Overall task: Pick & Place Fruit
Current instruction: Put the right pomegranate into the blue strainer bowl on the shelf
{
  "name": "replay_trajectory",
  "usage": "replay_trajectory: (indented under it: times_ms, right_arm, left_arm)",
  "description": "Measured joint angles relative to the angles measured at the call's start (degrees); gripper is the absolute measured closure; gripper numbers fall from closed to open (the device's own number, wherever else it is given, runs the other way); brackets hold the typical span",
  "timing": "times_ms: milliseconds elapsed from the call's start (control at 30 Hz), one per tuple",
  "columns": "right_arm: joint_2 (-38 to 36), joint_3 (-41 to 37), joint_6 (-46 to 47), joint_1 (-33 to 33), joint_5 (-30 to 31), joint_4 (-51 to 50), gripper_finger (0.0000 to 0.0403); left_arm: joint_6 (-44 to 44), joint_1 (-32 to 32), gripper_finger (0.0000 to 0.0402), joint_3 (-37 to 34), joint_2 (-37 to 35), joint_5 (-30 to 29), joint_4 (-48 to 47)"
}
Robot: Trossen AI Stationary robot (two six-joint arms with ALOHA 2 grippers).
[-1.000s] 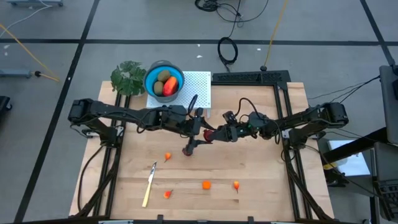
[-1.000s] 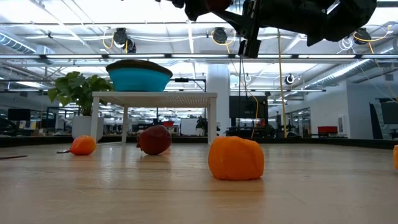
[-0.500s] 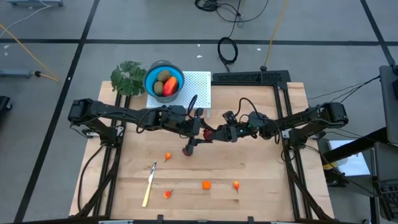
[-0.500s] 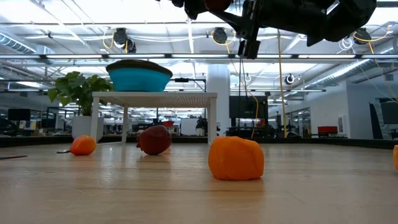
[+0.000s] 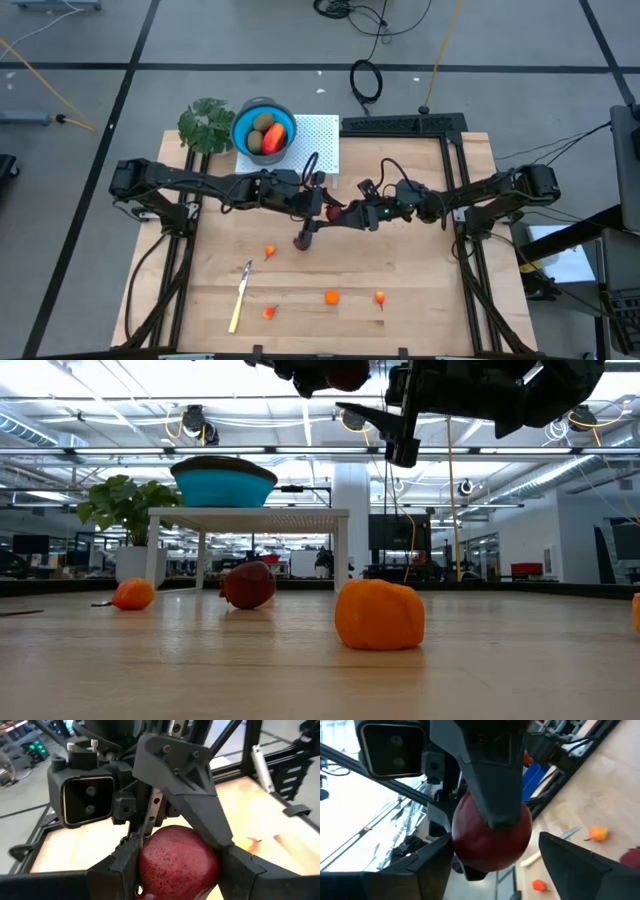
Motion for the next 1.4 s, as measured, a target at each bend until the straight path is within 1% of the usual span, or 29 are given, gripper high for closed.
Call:
replay_trajectory:
  times_ms: [133,300,500,733,867,1000,1100,1200,1400]
  right_arm:
    - [-0.1,0.0,-1.1,-0.7,0.0,-0.7,0.0105]
    - [-0.1,-0.1,-1.6,-1.5,-0.2,-1.0,0.0105]
    - [-0.1,-0.1,-2.3,-2.3,-3.0,-0.1,0.0104]
    - [-0.1,-0.1,-3.0,-2.6,-3.0,-0.6,0.0113]
    - [-0.1,-0.1,-3.5,-2.6,-3.0,-0.7,0.0119]
    - [-0.1,-0.1,-7.5,-2.6,-3.2,-1.1,0.0126]
    - [-0.1,-0.1,-10.2,-2.6,-4.4,-1.2,0.014]
    - [-0.1,-0.1,-11.8,-2.7,-4.5,-1.2,0.0165]
    - [-0.1,-0.1,-15.4,-2.7,-4.5,-1.4,0.0237]
  left_arm:
    - [0.5,0.9,0.0201,0.0,-1.4,-1.9,-2.1]
    - [0.6,2.4,0.02,0.1,-5.2,-6.0,-8.5]
    - [1.5,4.8,0.02,0.0,-10.1,-14.9,-16.0]
    - [1.7,8.5,0.0199,0.0,-15.1,-25.6,-23.2]
    - [1.7,10.9,0.0199,0.1,-16.9,-29.2,-26.3]
    - [0.7,13.7,0.0199,0.1,-17.1,-31.3,-29.5]
    - [-1.0,15.9,0.0199,0.1,-17.5,-31.5,-32.1]
    - [-3.6,17.8,0.0199,0.1,-17.3,-31.5,-35.3]
    - [-9.1,20.9,0.0199,0.1,-17.6,-30.9,-38.8]
